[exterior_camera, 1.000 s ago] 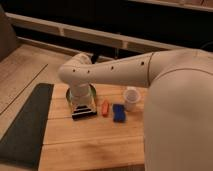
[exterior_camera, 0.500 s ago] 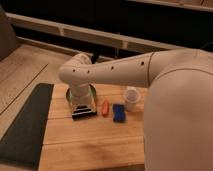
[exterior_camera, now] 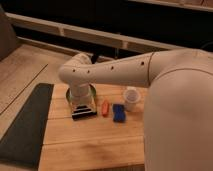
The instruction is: Place the eraser on the white sponge
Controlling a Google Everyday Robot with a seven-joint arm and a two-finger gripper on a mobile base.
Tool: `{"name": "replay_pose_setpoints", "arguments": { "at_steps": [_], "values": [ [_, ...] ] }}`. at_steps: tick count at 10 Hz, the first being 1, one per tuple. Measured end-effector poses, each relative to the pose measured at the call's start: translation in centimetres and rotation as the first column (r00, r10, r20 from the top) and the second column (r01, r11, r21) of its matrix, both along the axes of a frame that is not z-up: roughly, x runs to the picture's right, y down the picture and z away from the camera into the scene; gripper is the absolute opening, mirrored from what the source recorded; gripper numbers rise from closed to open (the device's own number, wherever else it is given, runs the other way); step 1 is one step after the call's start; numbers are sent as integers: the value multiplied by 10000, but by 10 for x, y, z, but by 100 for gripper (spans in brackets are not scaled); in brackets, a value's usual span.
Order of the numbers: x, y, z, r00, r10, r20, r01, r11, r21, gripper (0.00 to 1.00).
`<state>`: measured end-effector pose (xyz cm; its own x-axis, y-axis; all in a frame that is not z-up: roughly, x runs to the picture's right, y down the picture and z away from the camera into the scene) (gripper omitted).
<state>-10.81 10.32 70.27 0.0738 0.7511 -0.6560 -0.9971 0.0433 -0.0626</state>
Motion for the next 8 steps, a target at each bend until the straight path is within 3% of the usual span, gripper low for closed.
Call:
{"name": "replay_pose_setpoints", "arguments": {
  "at_steps": [5,7,8],
  "values": [
    [1,-2,1,9999,-101,130,101,9999,40,65],
    [6,-10,3,9955,-777,547,762,9967,279,65],
    [15,-19,6,9847,-1524,843,1486,9876,498,65]
  ]
}}
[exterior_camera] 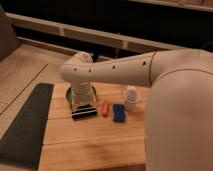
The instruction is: Place the eraser on the white sponge
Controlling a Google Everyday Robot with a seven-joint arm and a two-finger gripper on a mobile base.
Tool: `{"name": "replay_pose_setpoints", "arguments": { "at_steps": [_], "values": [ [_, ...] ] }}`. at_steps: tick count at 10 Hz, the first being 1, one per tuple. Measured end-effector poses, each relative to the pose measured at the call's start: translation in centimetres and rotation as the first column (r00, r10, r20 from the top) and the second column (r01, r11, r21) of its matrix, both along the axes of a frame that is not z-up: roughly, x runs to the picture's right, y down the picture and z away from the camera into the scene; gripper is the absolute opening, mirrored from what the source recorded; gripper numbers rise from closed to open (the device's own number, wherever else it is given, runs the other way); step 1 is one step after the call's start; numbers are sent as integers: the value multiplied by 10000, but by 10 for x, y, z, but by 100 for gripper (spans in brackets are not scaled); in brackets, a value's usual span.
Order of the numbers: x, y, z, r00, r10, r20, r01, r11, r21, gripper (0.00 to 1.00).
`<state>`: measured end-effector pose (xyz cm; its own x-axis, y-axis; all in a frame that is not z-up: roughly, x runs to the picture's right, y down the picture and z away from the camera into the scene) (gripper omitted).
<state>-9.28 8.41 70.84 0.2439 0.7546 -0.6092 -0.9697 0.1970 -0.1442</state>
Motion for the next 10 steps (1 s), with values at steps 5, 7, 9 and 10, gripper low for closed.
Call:
{"name": "replay_pose_setpoints", "arguments": {
  "at_steps": [5,7,9,10],
  "values": [
    [24,-32,7,9009,-3465,2615,3510,9359,308,65],
    [26,-43,8,8292,-4276,3600,4357,8979,629,65],
    [27,-47,8,7978,-4560,3944,4653,8817,781,65],
    [28,-47,9,7951,-4593,3960,4688,8798,793,65]
  ]
}}
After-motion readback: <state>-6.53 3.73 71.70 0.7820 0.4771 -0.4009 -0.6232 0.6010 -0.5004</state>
